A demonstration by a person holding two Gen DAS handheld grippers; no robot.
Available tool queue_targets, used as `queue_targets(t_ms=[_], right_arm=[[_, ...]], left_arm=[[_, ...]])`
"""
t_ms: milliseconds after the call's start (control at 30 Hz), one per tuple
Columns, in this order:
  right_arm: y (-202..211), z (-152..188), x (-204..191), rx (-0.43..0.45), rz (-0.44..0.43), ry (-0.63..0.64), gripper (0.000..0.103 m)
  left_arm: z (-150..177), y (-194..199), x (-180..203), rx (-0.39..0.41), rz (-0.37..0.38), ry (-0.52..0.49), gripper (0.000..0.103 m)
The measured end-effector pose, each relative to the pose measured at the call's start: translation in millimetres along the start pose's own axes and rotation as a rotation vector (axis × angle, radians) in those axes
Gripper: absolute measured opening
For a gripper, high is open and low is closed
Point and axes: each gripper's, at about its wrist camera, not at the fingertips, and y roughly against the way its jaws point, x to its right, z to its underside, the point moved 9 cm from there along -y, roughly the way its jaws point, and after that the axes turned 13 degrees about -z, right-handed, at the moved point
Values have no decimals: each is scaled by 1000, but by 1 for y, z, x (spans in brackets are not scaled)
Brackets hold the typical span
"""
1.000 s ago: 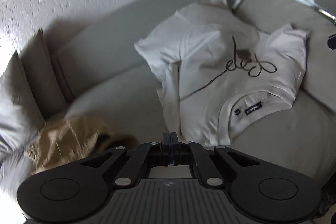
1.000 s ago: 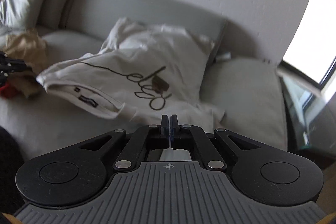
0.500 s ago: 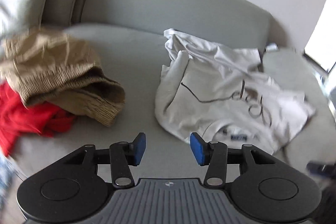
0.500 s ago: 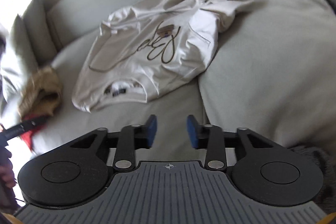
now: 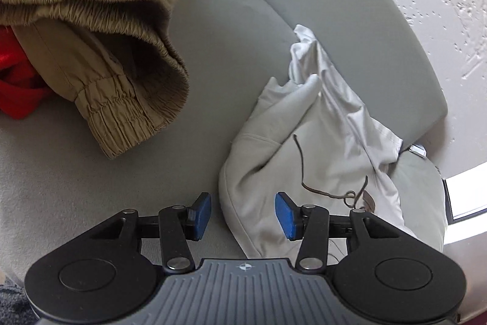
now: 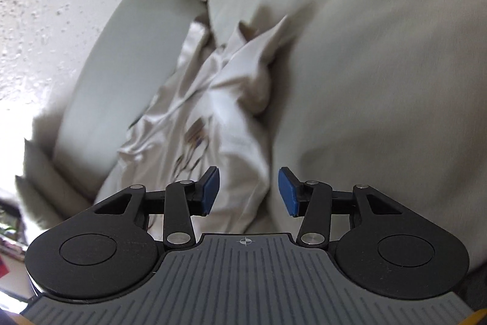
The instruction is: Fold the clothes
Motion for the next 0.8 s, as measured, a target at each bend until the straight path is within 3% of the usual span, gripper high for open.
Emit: queue_targets(t_ms=[167, 233, 267, 300, 333, 433, 633, 800], right_arm=[[-27, -15, -7, 21, 8, 124, 45], [-41, -16, -12, -3, 21, 187, 45], [-46, -16, -14, -18, 29, 213, 40], [-51, -16, -16, -33, 39, 239, 29], [-54, -15, -17, -47, 55, 258, 0], [-46, -13, -17, -40, 95, 246, 0], [2, -24, -28, 17, 58, 155, 0], [55, -24, -43, 40, 30, 155, 0]], left_arm=[[-1, -15, 5, -14, 24, -9, 45], [0, -20, 11, -27, 31, -35, 36], [1, -22, 14, -35, 29, -52, 31], [2, -22, 16, -40, 16, -76, 15], [4, -23, 18, -53, 14, -91, 2], [5, -15, 18, -44, 4, -100, 2], [3, 34, 21, 0, 29, -138, 2], [11, 78, 4, -30, 63, -120, 2]])
